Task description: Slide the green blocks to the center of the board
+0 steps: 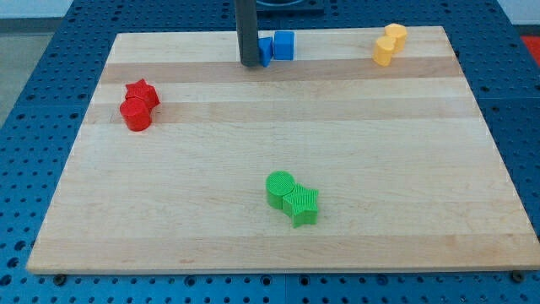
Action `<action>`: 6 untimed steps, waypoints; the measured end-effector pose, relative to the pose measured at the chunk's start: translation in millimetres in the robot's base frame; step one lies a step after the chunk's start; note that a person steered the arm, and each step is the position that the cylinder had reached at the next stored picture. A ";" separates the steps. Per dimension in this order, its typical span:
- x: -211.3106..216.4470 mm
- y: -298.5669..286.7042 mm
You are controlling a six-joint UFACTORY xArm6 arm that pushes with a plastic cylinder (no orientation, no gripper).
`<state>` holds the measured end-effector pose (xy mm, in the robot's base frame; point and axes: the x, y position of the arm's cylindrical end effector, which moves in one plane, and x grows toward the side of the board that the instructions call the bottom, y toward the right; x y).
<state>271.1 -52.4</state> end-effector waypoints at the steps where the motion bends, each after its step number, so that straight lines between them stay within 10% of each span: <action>1: 0.0 0.0; 6: 193.8 56.7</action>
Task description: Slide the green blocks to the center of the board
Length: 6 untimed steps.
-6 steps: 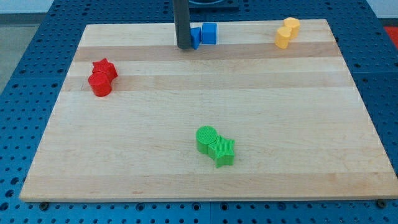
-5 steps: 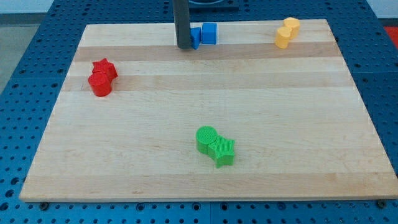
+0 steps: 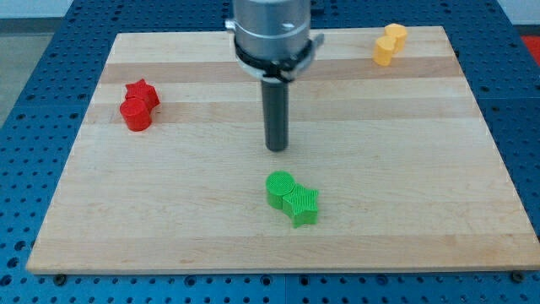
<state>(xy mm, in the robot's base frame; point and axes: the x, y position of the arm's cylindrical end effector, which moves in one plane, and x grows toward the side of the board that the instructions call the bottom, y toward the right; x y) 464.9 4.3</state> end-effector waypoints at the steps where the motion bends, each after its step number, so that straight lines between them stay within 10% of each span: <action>1: 19.8 41.3; 6: 130.5 89.0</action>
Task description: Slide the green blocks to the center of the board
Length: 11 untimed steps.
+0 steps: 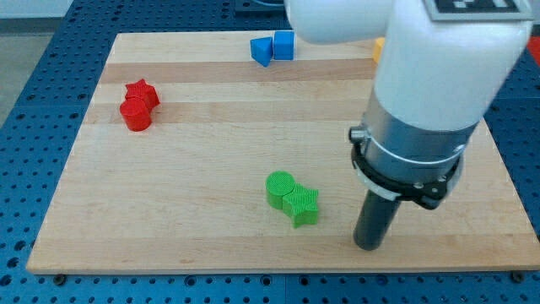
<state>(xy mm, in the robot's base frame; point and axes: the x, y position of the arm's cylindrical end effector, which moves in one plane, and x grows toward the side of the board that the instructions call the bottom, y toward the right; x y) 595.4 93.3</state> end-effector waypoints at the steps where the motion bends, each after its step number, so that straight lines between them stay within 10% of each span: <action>1: -0.7 -14.6; 11: -104.4 -163.3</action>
<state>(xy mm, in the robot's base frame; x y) 491.1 -70.0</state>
